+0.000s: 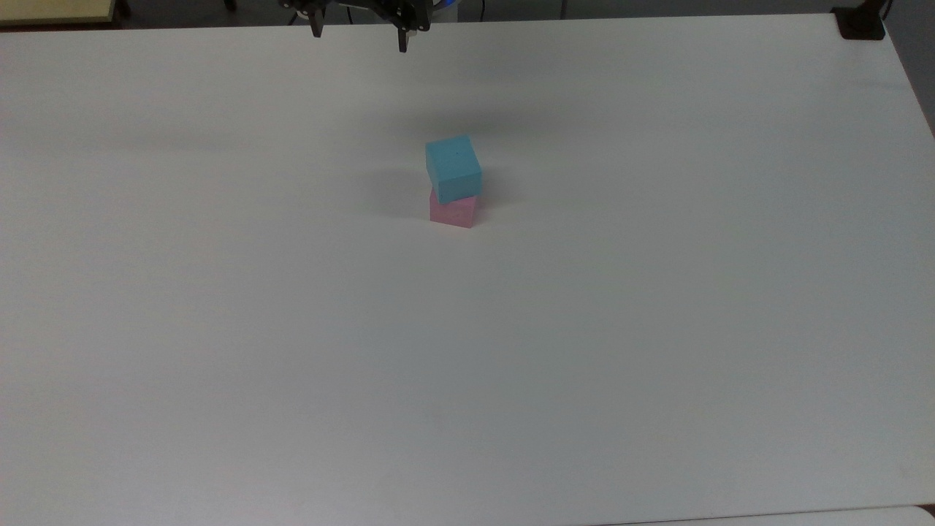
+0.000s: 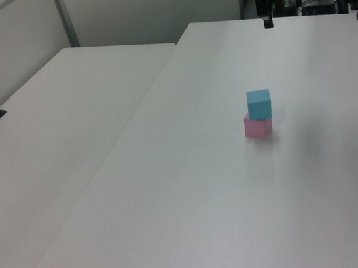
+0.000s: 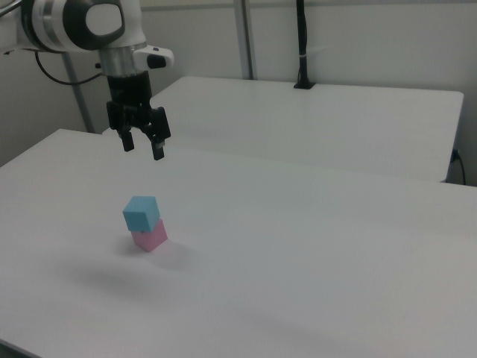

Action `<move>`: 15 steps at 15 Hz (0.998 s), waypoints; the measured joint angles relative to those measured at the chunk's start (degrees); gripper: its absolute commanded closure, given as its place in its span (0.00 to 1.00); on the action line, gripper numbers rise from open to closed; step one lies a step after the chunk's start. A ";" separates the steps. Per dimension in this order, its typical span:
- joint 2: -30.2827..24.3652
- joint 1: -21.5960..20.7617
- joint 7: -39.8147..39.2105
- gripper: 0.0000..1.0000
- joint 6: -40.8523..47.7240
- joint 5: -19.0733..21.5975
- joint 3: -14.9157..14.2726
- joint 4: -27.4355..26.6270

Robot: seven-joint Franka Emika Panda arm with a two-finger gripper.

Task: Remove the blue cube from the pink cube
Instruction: 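Move the open gripper toward the blue cube atop the pink cube, then lower the gripper around the blue cube and close on it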

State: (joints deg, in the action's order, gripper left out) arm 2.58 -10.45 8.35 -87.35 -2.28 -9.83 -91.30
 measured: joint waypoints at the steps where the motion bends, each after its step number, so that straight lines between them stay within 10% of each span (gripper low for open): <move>1: 0.00 0.13 0.00 0.00 0.00 0.00 0.00 0.17; 10: 0.04 -0.57 -0.22 0.00 0.00 0.03 -0.12 0.21; 15: 2.71 -12.23 -0.31 0.00 -2.24 0.91 -7.02 -0.26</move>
State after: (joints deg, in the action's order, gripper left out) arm 5.29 -22.68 8.03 -89.59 -1.37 -16.85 -91.56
